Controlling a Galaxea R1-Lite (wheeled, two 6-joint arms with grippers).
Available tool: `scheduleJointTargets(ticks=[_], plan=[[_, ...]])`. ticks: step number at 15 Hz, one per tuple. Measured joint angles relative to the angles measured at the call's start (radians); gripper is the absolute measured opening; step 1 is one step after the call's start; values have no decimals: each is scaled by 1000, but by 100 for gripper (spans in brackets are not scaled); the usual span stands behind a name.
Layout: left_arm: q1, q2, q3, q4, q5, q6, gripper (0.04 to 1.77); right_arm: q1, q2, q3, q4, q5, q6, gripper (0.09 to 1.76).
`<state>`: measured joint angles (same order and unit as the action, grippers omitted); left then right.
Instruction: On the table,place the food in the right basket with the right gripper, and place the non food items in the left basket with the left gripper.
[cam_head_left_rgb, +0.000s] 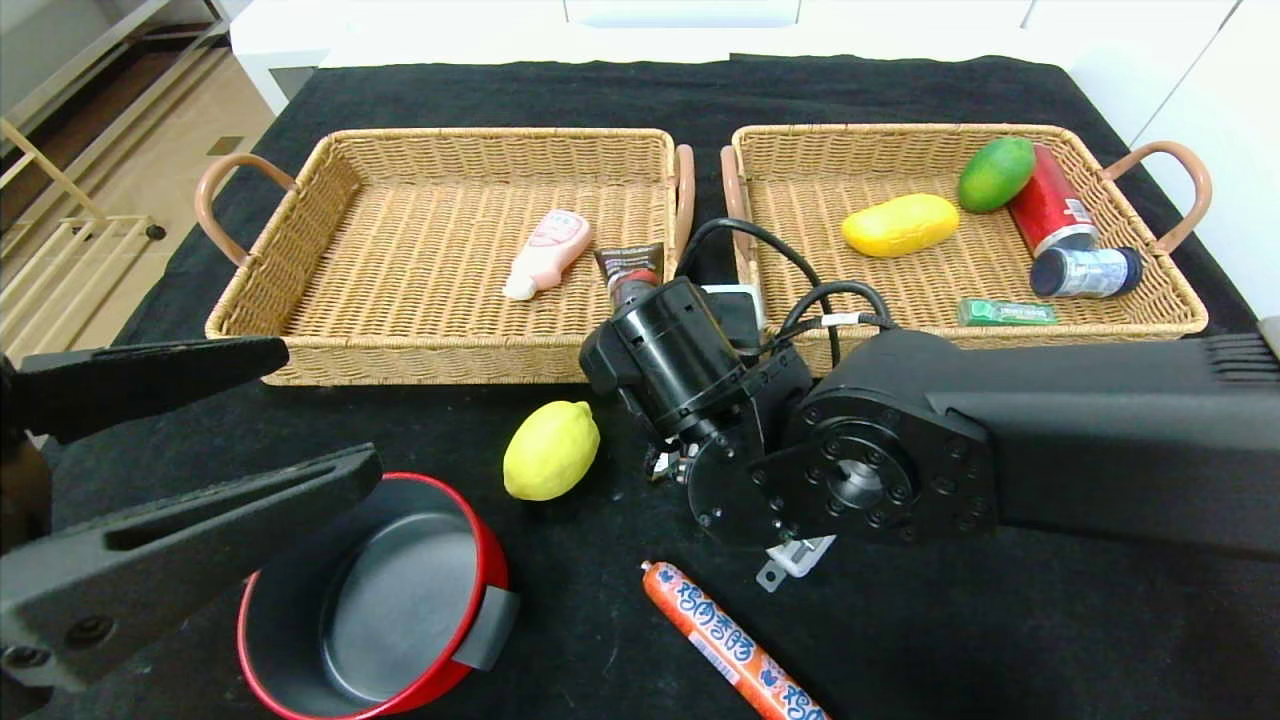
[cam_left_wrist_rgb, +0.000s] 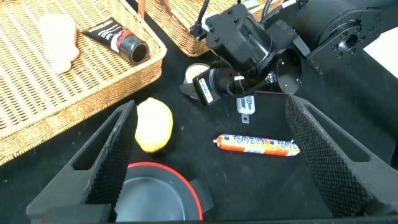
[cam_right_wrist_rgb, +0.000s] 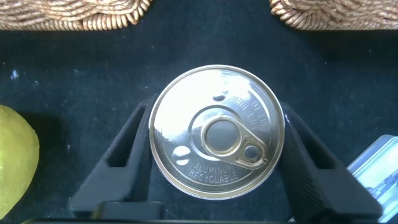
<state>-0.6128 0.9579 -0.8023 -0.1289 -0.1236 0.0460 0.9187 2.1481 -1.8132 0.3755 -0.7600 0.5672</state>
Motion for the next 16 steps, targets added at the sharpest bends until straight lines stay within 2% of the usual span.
scheduleJointTargets(ticks=[16], plan=[[-1, 6, 8, 1, -3, 0, 172, 8, -43, 1, 17, 2, -1, 118]])
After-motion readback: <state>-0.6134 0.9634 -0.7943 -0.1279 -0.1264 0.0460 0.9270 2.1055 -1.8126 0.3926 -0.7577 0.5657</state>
